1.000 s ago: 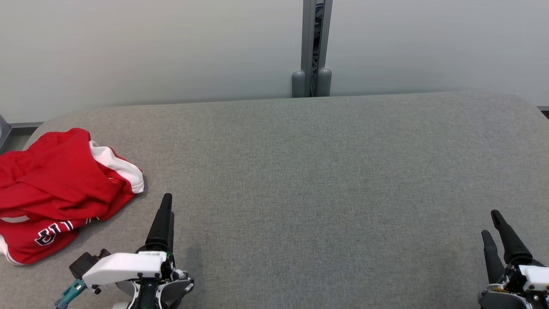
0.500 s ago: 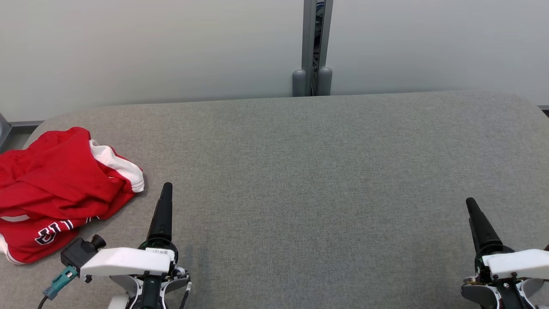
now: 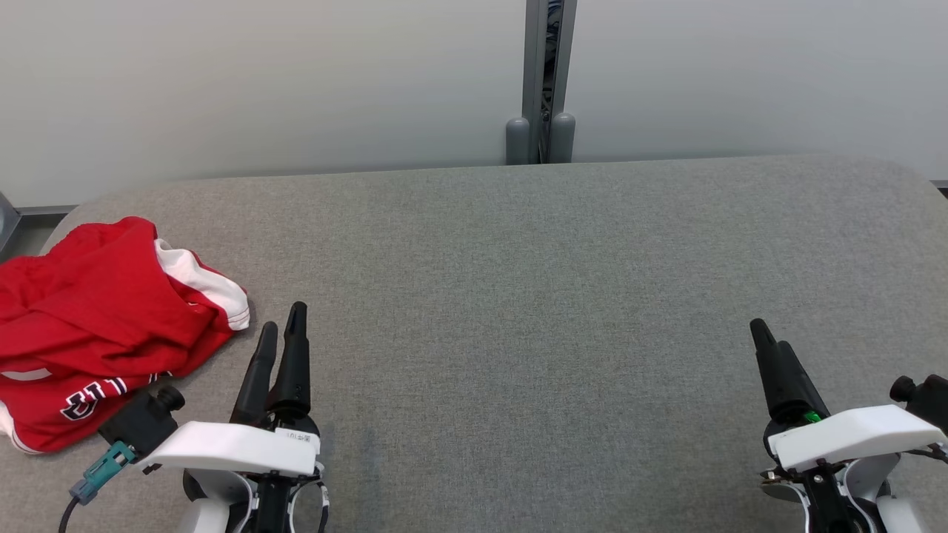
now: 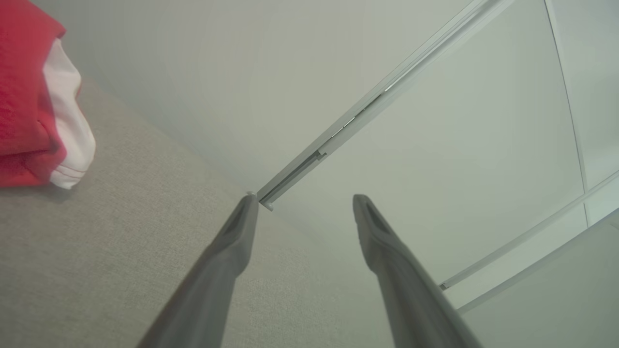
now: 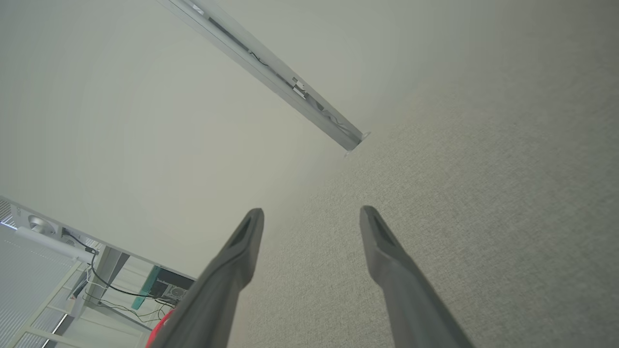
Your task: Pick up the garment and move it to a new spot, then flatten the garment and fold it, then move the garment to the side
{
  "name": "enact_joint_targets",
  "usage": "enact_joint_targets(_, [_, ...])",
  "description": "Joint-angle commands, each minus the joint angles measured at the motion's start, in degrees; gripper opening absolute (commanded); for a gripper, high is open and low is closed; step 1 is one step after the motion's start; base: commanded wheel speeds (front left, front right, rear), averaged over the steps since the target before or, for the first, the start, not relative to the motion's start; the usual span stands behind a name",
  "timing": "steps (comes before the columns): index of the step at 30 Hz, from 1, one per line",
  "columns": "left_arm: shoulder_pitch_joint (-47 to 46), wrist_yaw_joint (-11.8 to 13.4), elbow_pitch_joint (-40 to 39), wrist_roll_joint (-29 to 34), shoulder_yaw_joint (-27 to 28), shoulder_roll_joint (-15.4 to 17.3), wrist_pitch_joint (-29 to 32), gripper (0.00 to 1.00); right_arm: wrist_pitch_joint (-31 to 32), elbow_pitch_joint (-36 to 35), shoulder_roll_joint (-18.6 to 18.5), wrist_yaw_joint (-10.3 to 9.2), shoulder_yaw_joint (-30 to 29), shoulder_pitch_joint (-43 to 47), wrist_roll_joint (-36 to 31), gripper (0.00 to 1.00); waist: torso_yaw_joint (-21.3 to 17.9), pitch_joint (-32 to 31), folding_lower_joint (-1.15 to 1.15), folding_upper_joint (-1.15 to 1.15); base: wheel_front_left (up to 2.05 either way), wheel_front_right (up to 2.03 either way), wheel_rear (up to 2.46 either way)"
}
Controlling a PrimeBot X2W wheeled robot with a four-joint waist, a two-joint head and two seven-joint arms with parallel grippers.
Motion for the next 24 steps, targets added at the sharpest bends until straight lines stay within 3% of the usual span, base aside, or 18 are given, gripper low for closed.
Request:
enact_joint_targets(1, [-0.3, 0.5, -1.5, 2.7, 0.2, 0.2, -0.5, 1.0, -0.9, -1.3, -0.8, 0.22, 1.0, -1.7, -2.4, 1.0, 0.0, 0.0, 0.0, 0.0, 0.0, 0.0, 0.0])
enact_joint_targets(17, [1.3, 4.5, -3.1, 17.6, -0.9, 0.3, -2.1, 1.0, -5.1, -2.3, -1.4, 0.27, 7.8, -1.9, -16.1, 1.0, -0.2, -0.2, 0.0, 0.0, 0.0, 0.0, 0.0])
enact_joint_targets(24, [1.6, 5.0, -3.0, 22.4, -1.1, 0.3, -2.8, 1.0, -6.7, -2.0, -1.3, 0.29, 8.7, -1.7, -20.5, 1.0, -0.2, -0.2, 0.0, 0.0, 0.0, 0.0, 0.0])
